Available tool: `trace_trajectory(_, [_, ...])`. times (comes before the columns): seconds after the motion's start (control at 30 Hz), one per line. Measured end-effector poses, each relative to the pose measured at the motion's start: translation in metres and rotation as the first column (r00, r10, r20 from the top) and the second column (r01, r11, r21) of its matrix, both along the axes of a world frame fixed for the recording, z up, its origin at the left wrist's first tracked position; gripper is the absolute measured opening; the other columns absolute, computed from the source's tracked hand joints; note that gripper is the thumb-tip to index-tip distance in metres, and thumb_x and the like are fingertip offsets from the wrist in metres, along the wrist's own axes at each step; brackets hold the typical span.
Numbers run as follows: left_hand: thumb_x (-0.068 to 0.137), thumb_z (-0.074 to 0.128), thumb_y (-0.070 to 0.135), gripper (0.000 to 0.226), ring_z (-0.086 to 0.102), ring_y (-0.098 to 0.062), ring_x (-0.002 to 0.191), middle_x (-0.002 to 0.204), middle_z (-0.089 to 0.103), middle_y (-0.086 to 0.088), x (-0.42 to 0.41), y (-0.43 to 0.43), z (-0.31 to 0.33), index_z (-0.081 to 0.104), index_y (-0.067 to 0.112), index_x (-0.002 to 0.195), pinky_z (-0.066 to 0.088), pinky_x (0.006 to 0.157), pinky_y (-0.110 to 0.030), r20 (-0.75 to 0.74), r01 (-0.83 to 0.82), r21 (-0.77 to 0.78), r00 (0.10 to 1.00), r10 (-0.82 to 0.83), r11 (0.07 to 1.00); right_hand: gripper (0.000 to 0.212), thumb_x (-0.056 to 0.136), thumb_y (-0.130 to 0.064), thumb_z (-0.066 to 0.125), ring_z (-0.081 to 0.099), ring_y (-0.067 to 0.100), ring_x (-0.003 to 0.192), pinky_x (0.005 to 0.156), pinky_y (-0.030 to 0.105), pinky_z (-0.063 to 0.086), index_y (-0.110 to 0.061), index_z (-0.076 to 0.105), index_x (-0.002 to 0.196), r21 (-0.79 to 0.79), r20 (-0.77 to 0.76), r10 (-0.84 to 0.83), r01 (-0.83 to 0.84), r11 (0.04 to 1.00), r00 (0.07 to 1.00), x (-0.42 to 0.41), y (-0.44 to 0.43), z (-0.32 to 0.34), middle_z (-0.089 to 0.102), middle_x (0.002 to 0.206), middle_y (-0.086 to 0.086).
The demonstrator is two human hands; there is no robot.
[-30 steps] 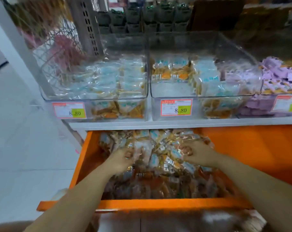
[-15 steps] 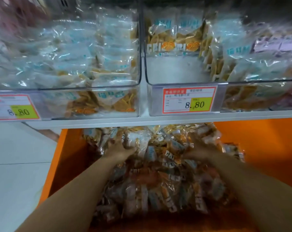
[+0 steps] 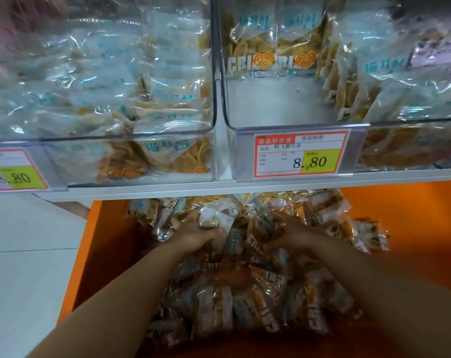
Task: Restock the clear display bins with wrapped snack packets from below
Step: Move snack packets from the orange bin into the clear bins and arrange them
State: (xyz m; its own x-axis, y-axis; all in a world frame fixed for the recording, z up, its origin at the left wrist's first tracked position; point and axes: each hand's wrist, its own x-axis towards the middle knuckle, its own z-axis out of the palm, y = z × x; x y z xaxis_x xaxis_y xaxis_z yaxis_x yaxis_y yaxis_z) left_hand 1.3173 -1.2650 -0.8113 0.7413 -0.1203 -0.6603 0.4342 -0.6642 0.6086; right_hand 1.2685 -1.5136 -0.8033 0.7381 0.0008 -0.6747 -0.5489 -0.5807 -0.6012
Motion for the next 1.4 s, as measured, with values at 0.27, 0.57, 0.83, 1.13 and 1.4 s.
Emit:
trace_trajectory(0.27, [0.068,0.079,0.051,0.098,0.052,-0.033,0.118,0.147,0.035,-0.004,0.01,0.01,0.004,0.017,0.045,0.144,0.056,0.08,-0.047,-0.012,-0.105,-0.033,0.994,0.104,0.994,0.084,0.067,-0.019,0.085,0.04,0.021,0.129,0.096,0.027,0.04,-0.023,0.04,0.138,-0.012,0.035,0.038,-0.038,0.999,0.999,0.0,0.008,-0.009,0.038,0.144,-0.001])
trace_trajectory(0.57, [0.067,0.078,0.054,0.1,0.055,-0.034,0.114,0.15,0.031,-0.004,0.018,-0.006,0.002,0.016,0.045,0.144,0.058,0.067,-0.043,-0.048,-0.011,0.044,0.999,0.013,0.999,0.09,0.075,-0.017,0.079,0.033,0.021,0.136,0.093,0.021,0.033,-0.023,0.027,0.148,0.059,0.015,0.018,-0.019,0.998,1.0,0.008,0.014,-0.01,0.028,0.153,0.001])
trace_trajectory(0.83, [0.073,0.07,0.052,0.055,0.055,-0.029,0.115,0.113,0.066,-0.011,0.004,-0.012,-0.002,0.067,0.013,0.112,0.047,0.093,-0.033,0.1,0.018,0.107,0.995,-0.029,0.994,0.072,0.059,-0.038,0.088,0.036,0.028,0.132,0.108,0.036,0.035,-0.027,0.058,0.123,-0.134,0.023,0.064,-0.06,0.989,0.998,0.013,0.021,-0.015,0.04,0.143,0.006])
trace_trajectory(1.13, [0.08,0.075,0.022,0.025,0.064,-0.02,0.085,0.089,0.067,-0.005,-0.005,-0.005,0.011,0.07,0.007,0.1,0.042,0.067,-0.021,0.201,-0.167,0.101,0.969,0.144,0.981,0.023,0.069,-0.023,0.083,0.057,0.017,0.107,0.071,0.018,0.033,-0.023,0.061,0.071,-0.164,0.168,0.041,-0.013,0.986,0.985,-0.004,0.016,0.011,0.058,0.106,-0.005])
trace_trajectory(1.4, [0.082,0.073,0.022,0.021,0.067,-0.027,0.082,0.092,0.071,-0.013,-0.018,0.002,0.05,0.07,0.005,0.094,0.044,0.063,-0.024,0.199,-0.09,0.109,0.978,0.067,0.99,0.017,0.073,-0.022,0.08,0.049,0.002,0.067,0.05,0.004,0.033,-0.017,0.066,0.081,-0.257,0.282,0.141,-0.067,0.964,0.949,-0.015,0.013,0.049,0.057,0.08,-0.007])
